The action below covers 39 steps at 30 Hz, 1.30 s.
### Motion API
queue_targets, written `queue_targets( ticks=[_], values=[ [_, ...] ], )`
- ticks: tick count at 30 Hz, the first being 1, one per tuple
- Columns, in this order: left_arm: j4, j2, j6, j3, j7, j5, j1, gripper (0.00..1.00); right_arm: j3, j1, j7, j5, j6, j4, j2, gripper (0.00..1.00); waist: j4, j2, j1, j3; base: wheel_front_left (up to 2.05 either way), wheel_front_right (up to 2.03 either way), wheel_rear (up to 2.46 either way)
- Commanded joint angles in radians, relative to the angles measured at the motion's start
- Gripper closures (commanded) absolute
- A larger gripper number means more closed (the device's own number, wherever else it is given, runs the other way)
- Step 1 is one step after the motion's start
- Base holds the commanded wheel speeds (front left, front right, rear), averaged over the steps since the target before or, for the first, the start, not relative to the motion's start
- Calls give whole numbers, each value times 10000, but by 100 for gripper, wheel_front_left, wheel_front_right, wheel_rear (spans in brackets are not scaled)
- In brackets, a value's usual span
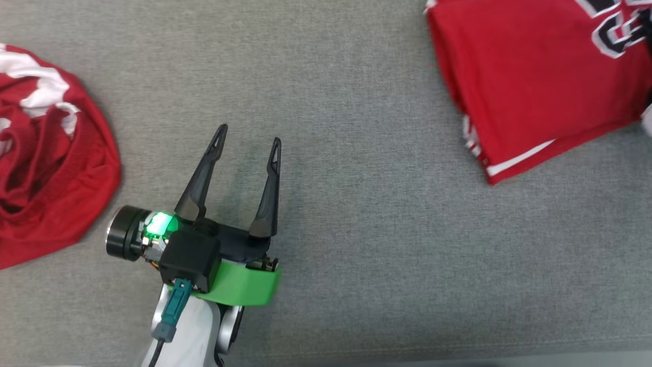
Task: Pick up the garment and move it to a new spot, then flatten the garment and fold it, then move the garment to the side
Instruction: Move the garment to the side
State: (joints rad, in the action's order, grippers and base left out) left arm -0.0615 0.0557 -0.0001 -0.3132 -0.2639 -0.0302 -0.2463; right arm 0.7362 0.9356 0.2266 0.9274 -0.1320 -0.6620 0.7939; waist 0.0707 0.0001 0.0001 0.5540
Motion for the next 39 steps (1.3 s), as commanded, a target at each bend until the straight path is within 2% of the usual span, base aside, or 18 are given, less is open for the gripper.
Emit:
queue_targets(
  ticks=[1,9,16,21,26,27,28,30,34,39],
  values=[
    [-82,105,-58,5,-3,173,-286,0,-137,224,112,-96,26,-113,232,100,-510,-1,-1,518,0,0,0],
    [-260,345,-219,-193,-3,418,-728,0,-816,491,315,-448,25,-446,1228,100,-1146,-1,-1,1070,0,0,0],
    [-350,563,-265,-349,-3,533,-980,0,-1551,621,388,-1015,25,-677,1952,100,-1395,-1,-1,1516,0,0,0],
    [-317,783,-260,-442,-3,622,-1063,0,-2160,860,387,-1715,25,-795,2142,100,-1451,-1,-1,1688,0,0,0],
    [-298,935,-200,-501,0,635,-1173,0,-2893,1127,389,-2377,25,-1119,1960,100,-1402,-1,-1,1784,0,0,0],
    [-299,970,-176,-521,2,669,-1204,0,-3110,1255,390,-2577,26,-1225,1922,18,-1385,-1,-1,1795,0,0,0],
    [-294,989,-151,-549,3,686,-1238,0,-3383,1375,390,-2885,25,-1353,1839,0,-1355,-1,-1,1795,0,0,0],
    [-286,981,-81,-603,3,702,-1269,0,-3900,1513,389,-3684,25,-1507,1535,0,-1284,-1,-1,1719,0,0,0],
    [-228,911,63,-691,2,603,-1196,0,-4717,1086,385,-4909,23,-1374,521,0,-1132,-1,-1,1238,0,0,0],
    [-155,845,327,-625,-1,372,-740,0,-5340,-59,385,-5606,23,-639,-975,0,-960,-1,-1,289,0,0,0]
  ],
)
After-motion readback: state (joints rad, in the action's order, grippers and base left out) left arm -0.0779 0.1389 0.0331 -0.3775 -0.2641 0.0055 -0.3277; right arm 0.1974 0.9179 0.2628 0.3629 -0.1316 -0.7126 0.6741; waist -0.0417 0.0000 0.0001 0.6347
